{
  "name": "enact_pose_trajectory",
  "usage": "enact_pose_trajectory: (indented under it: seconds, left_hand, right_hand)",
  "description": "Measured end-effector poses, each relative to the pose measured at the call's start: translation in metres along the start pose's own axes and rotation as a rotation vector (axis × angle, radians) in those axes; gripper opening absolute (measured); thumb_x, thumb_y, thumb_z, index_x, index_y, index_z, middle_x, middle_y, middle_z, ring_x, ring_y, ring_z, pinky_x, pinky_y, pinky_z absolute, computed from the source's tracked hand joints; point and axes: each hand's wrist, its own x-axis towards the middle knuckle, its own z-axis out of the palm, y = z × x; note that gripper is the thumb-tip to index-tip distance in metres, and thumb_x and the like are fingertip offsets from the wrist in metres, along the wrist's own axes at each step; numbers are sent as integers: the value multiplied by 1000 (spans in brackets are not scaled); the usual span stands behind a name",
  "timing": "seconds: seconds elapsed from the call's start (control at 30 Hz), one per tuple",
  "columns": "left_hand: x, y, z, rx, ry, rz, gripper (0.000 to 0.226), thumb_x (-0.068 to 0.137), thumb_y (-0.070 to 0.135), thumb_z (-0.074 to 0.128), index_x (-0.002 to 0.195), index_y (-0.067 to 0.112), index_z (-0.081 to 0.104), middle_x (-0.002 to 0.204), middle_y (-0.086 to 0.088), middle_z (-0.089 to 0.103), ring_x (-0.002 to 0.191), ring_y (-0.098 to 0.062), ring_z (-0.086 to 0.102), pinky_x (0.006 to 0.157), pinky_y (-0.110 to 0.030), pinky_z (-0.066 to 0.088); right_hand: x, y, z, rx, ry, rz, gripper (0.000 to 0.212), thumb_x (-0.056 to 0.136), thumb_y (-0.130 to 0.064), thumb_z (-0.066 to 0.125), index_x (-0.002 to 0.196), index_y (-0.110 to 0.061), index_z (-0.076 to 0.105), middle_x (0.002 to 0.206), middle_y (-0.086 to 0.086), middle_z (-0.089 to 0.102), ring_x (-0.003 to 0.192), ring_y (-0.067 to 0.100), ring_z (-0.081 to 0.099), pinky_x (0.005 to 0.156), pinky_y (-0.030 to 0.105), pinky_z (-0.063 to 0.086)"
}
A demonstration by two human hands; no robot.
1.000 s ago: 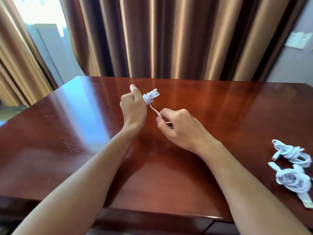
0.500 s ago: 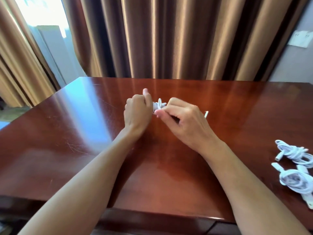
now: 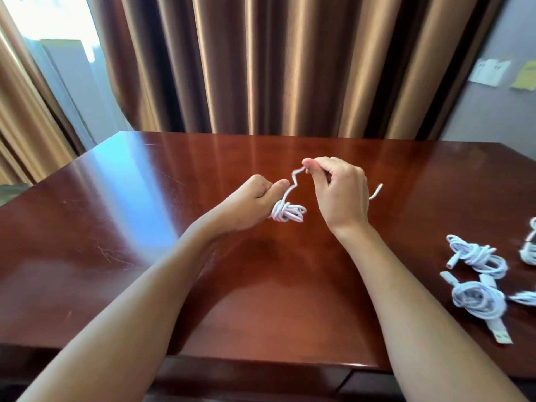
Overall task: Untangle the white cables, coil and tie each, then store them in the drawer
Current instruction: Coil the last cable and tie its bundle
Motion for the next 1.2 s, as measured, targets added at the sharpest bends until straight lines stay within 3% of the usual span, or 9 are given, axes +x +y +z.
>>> enact_pose_trajectory:
  seconds: [0.1, 0.27, 0.4, 0.53, 0.67, 0.77, 0.93, 1.03, 1.2]
  left_hand:
    - [1, 2, -1, -203, 57, 38, 63, 109, 23, 40, 52, -5, 45, 44, -3, 35, 42, -18, 28, 46, -28, 21]
    - [10, 5, -6, -523, 406, -11, 56, 110, 24, 32, 63, 0, 51, 36, 2, 34, 31, -10, 28, 40, -18, 24]
    - [17, -13, -13, -373, 721, -102, 63, 107, 31, 34, 48, 10, 41, 38, 3, 34, 35, -14, 30, 45, -25, 27]
    - [16, -24, -20, -78, 880, -165, 66, 103, 27, 41, 38, 20, 32, 32, 12, 31, 38, -7, 29, 54, -32, 25]
    - [12, -25, -14, 266, 808, -91, 61, 98, 29, 45, 39, 17, 44, 36, 3, 42, 49, -26, 52, 57, -33, 30]
    - [13, -28, -8, 271, 566, 118, 64, 105, 31, 39, 43, 21, 50, 43, 13, 54, 48, -7, 55, 58, -29, 41]
    - [9, -15, 3, 112, 330, 230, 62, 109, 24, 38, 46, 27, 40, 43, 14, 41, 43, -2, 36, 49, -15, 29]
    - [4, -7, 0, 13, 237, 192, 63, 109, 25, 38, 47, 29, 46, 42, 15, 46, 44, -2, 36, 49, -19, 29]
    - [1, 7, 5, -172, 253, 154, 64, 110, 22, 35, 48, 17, 48, 43, 13, 41, 42, -5, 34, 44, -23, 26]
  right_hand:
    - [-1, 3, -1, -83, -57, 42, 32, 101, -38, 59, 94, -15, 79, 85, 5, 77, 78, 29, 71, 63, 30, 46]
    - [-9, -14, 1, 11, -419, -129, 20, 99, -33, 62, 97, -22, 79, 89, 8, 75, 87, 34, 69, 72, 39, 50]
    - [-17, -31, 6, -105, -620, -327, 24, 107, -30, 46, 105, -16, 65, 93, 12, 70, 89, 39, 66, 65, 40, 44]
    - [-25, -53, 6, -66, -462, -585, 22, 102, -26, 47, 89, -12, 58, 68, 5, 66, 58, 31, 66, 42, 33, 41]
    - [-13, -50, 1, -94, -230, -626, 28, 104, -25, 47, 91, -10, 67, 72, 4, 65, 60, 26, 63, 54, 38, 50]
    - [-5, -32, -12, -77, -139, -529, 19, 103, -19, 54, 99, -8, 69, 80, 6, 63, 69, 27, 62, 63, 40, 53]
    - [0, -13, -17, 160, -161, -309, 19, 101, -15, 58, 106, -6, 74, 86, 8, 59, 70, 14, 56, 65, 19, 46]
    - [2, -9, -15, 256, -229, -255, 21, 101, -18, 58, 105, -9, 76, 84, 3, 59, 71, 10, 54, 67, 12, 42]
    - [-3, -8, -4, 254, -413, -173, 23, 102, -20, 54, 106, -11, 74, 97, 3, 71, 88, 15, 68, 80, 35, 54]
